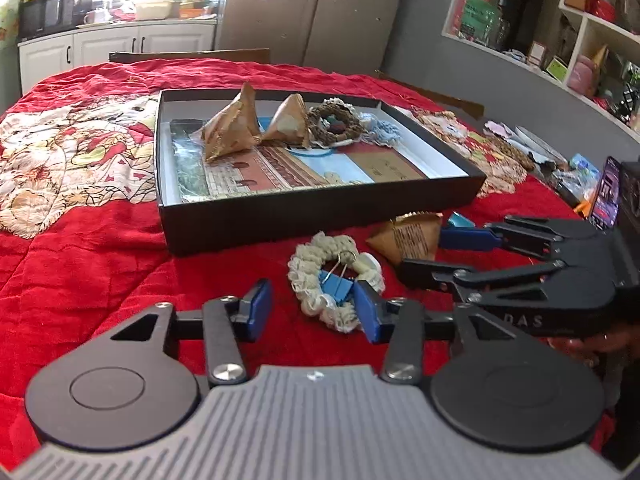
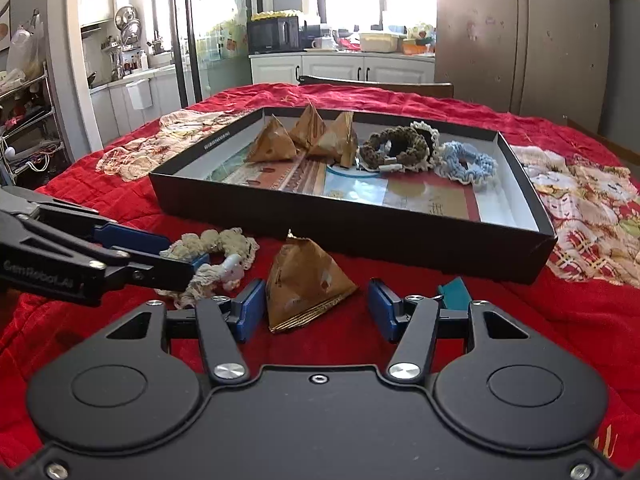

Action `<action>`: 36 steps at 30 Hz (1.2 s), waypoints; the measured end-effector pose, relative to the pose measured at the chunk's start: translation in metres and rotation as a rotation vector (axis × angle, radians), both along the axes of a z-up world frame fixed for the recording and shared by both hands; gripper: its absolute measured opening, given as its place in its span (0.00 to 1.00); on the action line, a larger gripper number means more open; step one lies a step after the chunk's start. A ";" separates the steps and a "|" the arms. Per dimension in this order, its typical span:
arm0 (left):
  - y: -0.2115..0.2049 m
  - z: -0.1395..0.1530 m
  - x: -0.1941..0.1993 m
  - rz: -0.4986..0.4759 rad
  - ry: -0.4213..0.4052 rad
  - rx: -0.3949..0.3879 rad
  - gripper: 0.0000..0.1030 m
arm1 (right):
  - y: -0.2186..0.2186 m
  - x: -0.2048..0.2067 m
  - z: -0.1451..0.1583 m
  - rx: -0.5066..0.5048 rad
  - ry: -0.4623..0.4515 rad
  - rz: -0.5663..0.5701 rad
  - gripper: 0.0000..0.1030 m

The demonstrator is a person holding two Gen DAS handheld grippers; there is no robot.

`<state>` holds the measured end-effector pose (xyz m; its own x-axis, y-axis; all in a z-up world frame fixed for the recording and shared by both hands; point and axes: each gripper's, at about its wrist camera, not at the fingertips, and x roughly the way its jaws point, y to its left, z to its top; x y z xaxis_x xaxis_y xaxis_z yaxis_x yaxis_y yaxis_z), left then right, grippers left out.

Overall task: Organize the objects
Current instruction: 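Grasp the cream crochet scrunchie with the left gripper while the right gripper grasps a paper pyramid, then lift both held items and carry them toward the black box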

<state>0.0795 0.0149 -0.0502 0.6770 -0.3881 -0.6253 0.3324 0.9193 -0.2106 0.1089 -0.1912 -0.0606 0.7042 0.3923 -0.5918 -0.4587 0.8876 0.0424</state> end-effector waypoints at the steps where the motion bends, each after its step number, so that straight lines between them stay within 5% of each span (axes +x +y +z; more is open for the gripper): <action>1: 0.000 0.000 -0.001 -0.006 0.001 0.004 0.53 | 0.000 0.001 -0.001 0.000 0.005 -0.003 0.52; 5: -0.003 0.000 -0.004 -0.036 0.002 0.018 0.31 | 0.000 0.002 -0.002 -0.005 0.010 -0.004 0.49; 13: -0.003 0.003 -0.010 -0.050 -0.006 0.021 0.14 | 0.000 0.001 -0.002 0.004 0.010 0.000 0.30; 36: -0.010 0.030 -0.028 -0.086 -0.106 0.038 0.11 | -0.003 -0.007 0.003 0.025 -0.028 0.013 0.20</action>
